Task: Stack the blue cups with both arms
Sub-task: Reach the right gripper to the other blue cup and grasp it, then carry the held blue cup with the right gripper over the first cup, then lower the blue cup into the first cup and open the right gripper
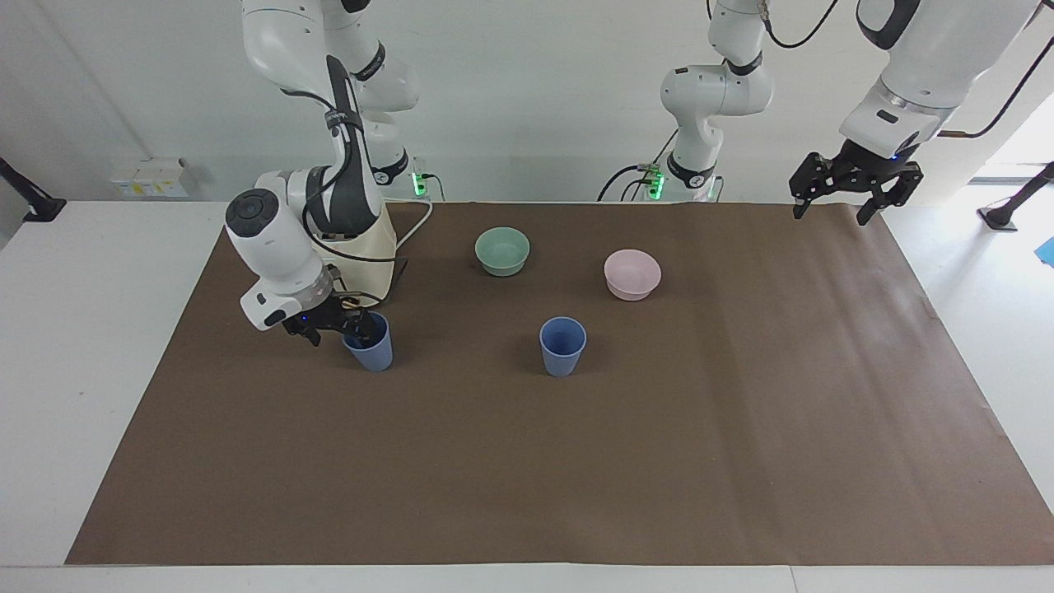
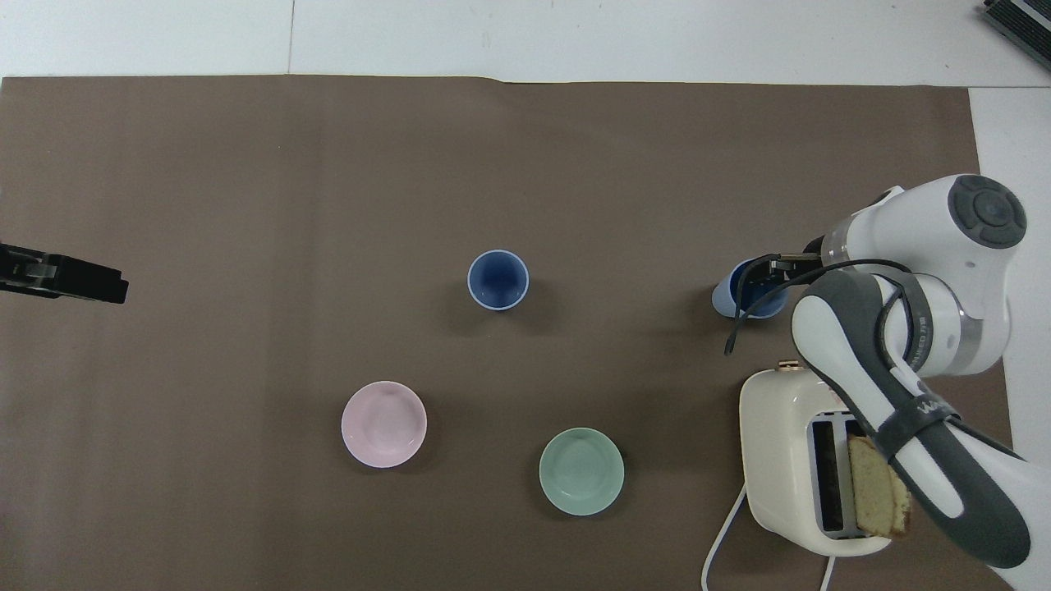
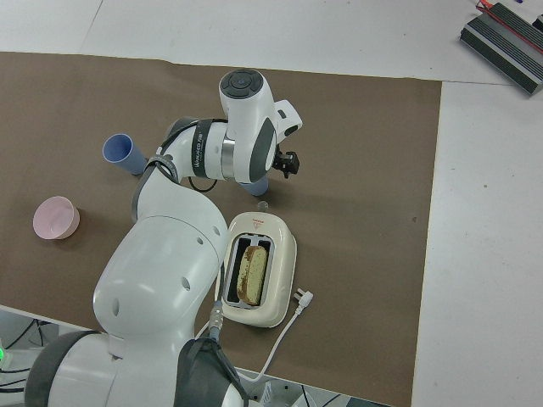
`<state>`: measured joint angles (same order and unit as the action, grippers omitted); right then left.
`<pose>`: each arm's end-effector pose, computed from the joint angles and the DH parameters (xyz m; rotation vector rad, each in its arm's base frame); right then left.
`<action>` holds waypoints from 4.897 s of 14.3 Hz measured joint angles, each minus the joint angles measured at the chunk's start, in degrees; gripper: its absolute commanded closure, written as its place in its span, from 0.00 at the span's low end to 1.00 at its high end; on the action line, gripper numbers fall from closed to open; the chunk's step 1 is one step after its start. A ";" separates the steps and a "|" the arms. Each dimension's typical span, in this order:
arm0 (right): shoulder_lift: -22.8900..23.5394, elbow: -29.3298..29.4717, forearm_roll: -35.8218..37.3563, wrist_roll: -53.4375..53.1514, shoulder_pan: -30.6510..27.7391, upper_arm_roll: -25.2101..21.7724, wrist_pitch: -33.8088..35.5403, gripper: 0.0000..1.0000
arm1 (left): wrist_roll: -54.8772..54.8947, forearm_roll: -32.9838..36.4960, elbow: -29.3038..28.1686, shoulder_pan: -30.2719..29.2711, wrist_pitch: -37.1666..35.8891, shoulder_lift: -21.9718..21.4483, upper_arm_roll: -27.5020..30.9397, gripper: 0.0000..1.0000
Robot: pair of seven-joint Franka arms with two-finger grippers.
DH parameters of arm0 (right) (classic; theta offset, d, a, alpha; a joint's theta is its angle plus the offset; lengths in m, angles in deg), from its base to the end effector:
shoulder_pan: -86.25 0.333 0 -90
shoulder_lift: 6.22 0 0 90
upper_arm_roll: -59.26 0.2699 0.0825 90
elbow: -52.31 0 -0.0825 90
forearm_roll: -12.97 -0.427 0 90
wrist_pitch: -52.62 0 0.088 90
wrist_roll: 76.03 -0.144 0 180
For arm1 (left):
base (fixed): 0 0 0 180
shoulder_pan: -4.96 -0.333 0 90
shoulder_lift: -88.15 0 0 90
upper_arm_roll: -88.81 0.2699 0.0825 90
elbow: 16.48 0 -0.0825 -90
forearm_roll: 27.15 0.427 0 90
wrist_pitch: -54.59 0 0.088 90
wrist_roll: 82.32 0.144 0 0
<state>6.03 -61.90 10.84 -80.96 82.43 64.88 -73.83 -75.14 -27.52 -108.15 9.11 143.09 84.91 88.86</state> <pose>0.6180 0.0222 0.2486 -3.0885 0.1220 0.0036 0.5783 -0.0424 0.5574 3.1199 -0.3084 0.0022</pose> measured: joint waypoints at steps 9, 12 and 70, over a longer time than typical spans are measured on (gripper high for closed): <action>-0.07 0.12 -0.27 0.00 0.04 0.10 0.27 1.00 | -2.54 -1.30 2.60 0.00 -2.93 -1.05 0.09 0.00; -0.11 0.31 -0.27 0.00 0.25 0.10 1.04 1.00 | -2.54 -1.30 2.60 0.00 -3.21 -1.21 0.09 0.00; 14.05 29.89 5.80 -31.51 21.76 10.87 10.63 1.00 | -2.54 -1.32 2.60 0.00 -3.43 -1.21 0.09 0.00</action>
<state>20.08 -32.01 16.64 -112.47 104.19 75.75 -63.20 -77.68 -28.84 -105.55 9.11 139.66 83.70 88.94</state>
